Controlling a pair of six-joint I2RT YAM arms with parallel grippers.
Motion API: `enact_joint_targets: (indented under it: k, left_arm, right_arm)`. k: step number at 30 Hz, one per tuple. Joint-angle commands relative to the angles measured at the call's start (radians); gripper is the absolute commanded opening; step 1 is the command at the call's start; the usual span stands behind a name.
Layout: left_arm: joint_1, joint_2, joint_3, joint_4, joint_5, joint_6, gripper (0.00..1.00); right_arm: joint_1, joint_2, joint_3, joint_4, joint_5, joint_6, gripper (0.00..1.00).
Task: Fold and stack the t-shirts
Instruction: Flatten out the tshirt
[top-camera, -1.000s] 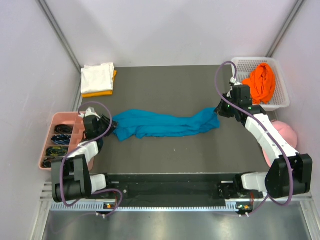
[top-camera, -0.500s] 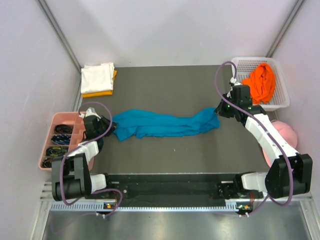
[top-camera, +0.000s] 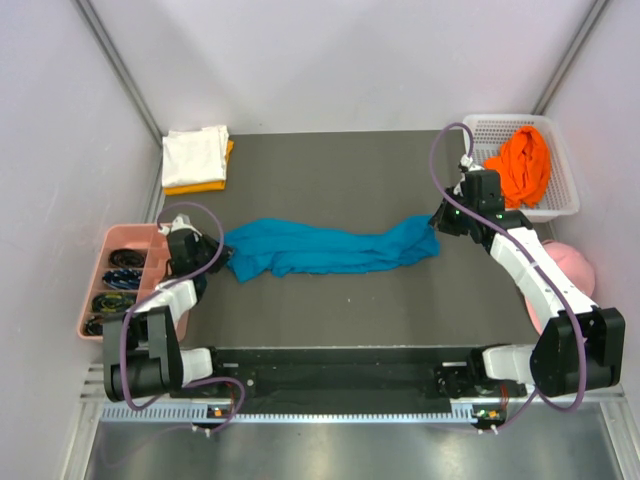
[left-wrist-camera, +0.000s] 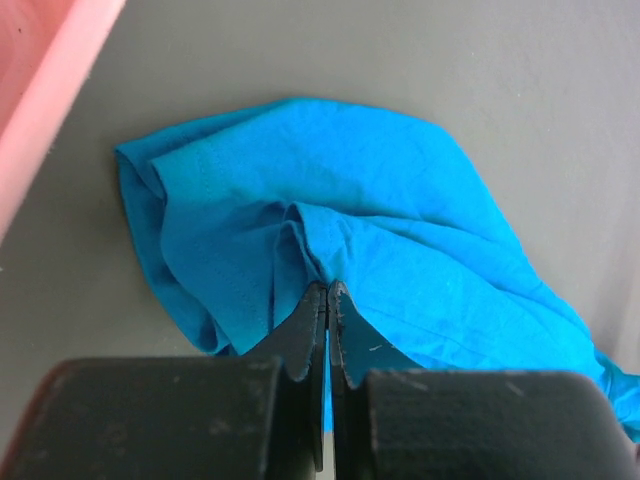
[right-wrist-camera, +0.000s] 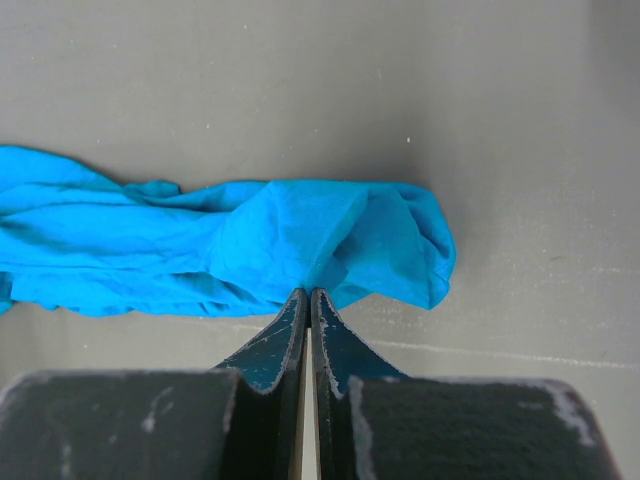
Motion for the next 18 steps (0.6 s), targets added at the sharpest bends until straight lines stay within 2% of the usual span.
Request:
enact_joint_targets:
  k: [1,6,18]
  left_arm:
    - [0.004,-0.041,0.113,-0.092,-0.007,0.014,0.0]
    - [0.004,-0.078,0.276,-0.268,-0.019,0.059,0.0]
    - [0.006,-0.118,0.524,-0.463,0.033,0.126,0.0]
  right_arm:
    - [0.0,-0.008,0.012,0.013,0.003,-0.008,0.0]
    - [0.001,-0.039,0.041,-0.008,0.015,-0.007,0.0]
    - [0.001,-0.189,0.159,-0.062,0.055,-0.024,0.0]
